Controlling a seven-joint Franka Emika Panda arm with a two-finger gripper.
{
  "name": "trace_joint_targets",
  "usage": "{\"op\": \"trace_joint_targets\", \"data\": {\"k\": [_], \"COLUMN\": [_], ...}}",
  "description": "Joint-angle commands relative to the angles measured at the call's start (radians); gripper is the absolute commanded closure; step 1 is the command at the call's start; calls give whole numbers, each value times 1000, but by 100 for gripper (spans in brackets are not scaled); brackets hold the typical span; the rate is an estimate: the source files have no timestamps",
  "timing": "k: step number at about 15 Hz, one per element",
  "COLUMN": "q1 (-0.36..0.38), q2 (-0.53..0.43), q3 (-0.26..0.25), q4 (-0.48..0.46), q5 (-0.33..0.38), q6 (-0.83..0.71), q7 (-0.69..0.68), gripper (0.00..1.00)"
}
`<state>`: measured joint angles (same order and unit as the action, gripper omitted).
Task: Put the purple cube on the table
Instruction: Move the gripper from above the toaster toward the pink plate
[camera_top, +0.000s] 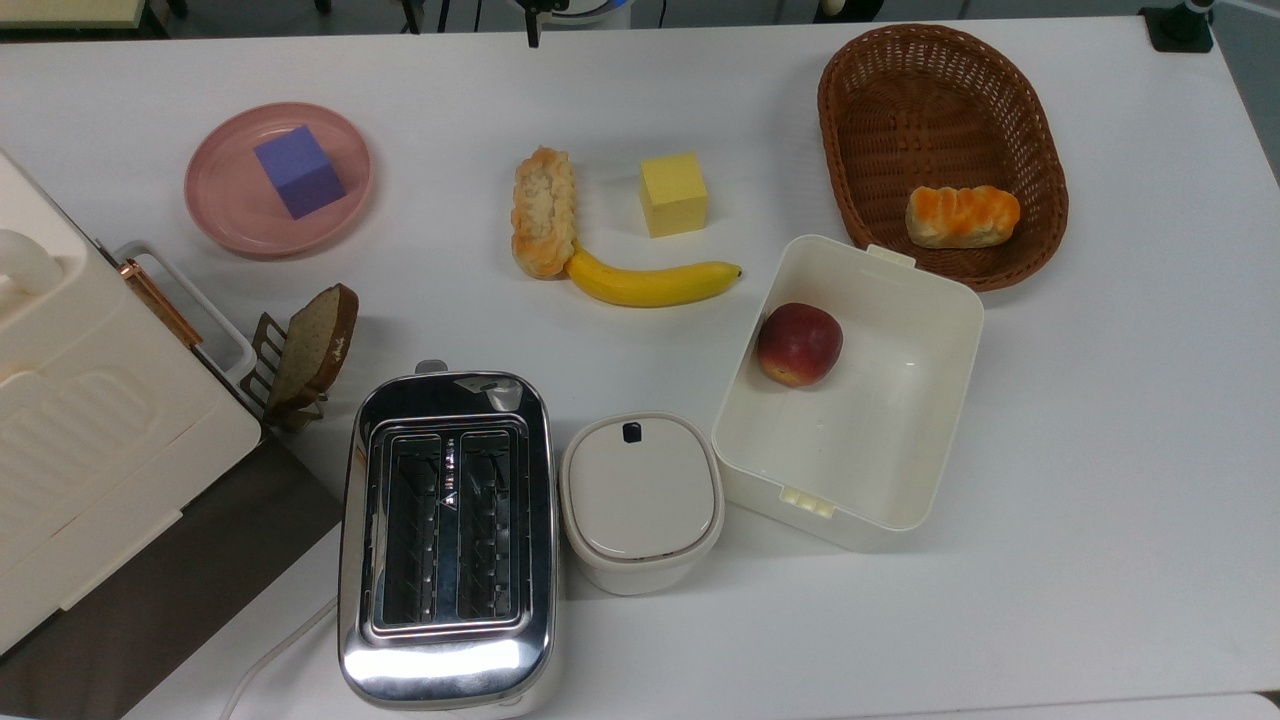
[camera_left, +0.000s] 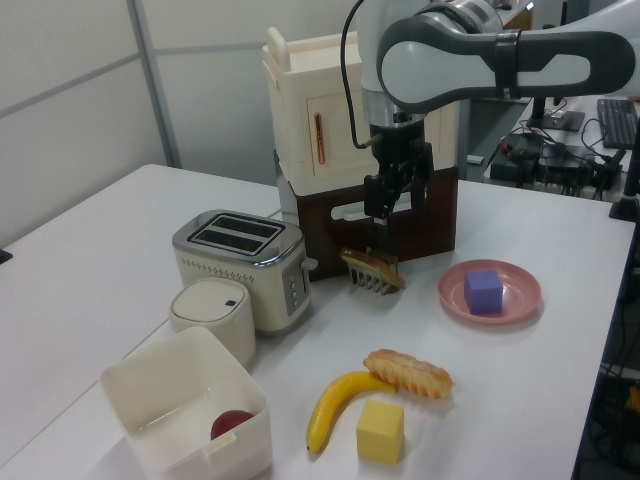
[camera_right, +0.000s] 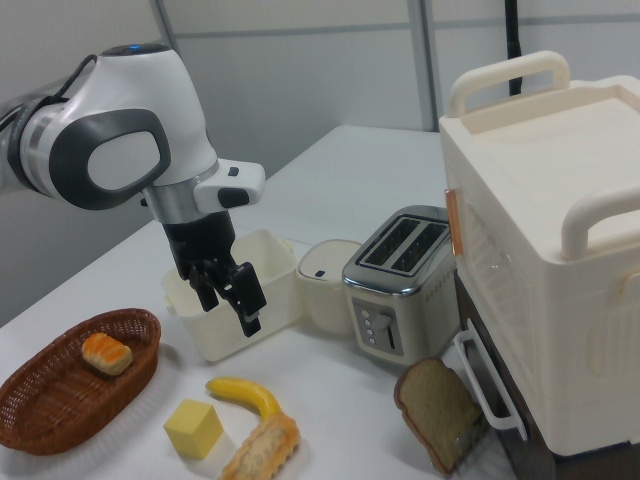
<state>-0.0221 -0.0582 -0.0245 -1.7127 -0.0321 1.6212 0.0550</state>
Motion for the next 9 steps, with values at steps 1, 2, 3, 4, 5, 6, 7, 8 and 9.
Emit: {"op": "trace_joint_targets", "data": {"k": [1, 2, 3, 4, 5, 6, 7, 8, 9], "q1": [4, 4, 4, 4, 4, 4, 5, 5, 7], "q2": [-5, -6, -6, -6, -5, -5, -5, -2, 7], "q3": [-3, -5, -5, -6, -6, -6, -8, -8, -8], "q4": [4, 4, 4, 4, 4, 4, 4, 4, 4], "q5": [3, 6, 8, 9, 11, 12, 12, 6, 3], "q6": [3, 2, 2, 2, 2, 3, 3, 9, 17], "q7": [-3, -3, -1, -1, -1, -1, 0, -1, -1], "gripper": [0, 0, 0, 0, 0, 0, 0, 0, 0]}}
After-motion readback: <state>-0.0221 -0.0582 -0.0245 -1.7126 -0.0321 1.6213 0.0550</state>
